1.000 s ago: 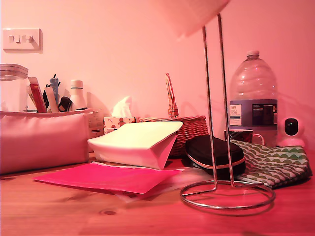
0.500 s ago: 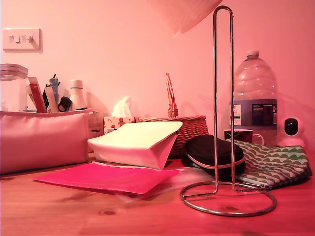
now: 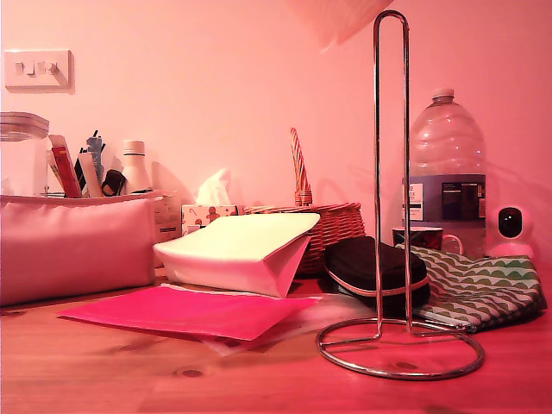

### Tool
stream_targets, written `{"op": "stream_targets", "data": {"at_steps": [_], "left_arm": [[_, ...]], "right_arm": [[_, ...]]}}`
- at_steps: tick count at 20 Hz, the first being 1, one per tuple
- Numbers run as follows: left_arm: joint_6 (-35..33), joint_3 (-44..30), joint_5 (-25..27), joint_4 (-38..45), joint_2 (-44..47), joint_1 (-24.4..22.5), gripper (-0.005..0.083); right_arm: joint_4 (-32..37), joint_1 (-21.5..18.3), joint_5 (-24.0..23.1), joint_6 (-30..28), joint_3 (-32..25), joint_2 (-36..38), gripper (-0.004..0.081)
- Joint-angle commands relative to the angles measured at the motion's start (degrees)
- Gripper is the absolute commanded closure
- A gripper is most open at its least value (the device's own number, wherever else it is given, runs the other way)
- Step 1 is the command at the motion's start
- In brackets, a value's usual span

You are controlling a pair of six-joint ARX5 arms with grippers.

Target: Insert the paper towel roll into the metallic stand.

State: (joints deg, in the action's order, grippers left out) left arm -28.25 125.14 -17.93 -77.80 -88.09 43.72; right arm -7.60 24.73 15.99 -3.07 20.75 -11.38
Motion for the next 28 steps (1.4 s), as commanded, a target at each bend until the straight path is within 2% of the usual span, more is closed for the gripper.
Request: {"op": "stream_targets", "data": {"at_steps": [1,22,28], "left_arm": [[0.4,0.9,-0.9,0.7,-1.1,0.0,0.0798],[0.3,0.9,-1.4,3.2,-3.8,1.1,0.0798],[0.4,0.9,-3.9,2.7,-4.3,1.1,0.0798]], "right_arm": [[0.4,-0.2,0.2,0.0,-0.4,0.0,0.0783],[0.4,-0.1,0.2,0.0,-0.4,0.0,0.0783],[0.4,-0.1,0.2,0.0,-0.4,0.0,0.0783]]}}
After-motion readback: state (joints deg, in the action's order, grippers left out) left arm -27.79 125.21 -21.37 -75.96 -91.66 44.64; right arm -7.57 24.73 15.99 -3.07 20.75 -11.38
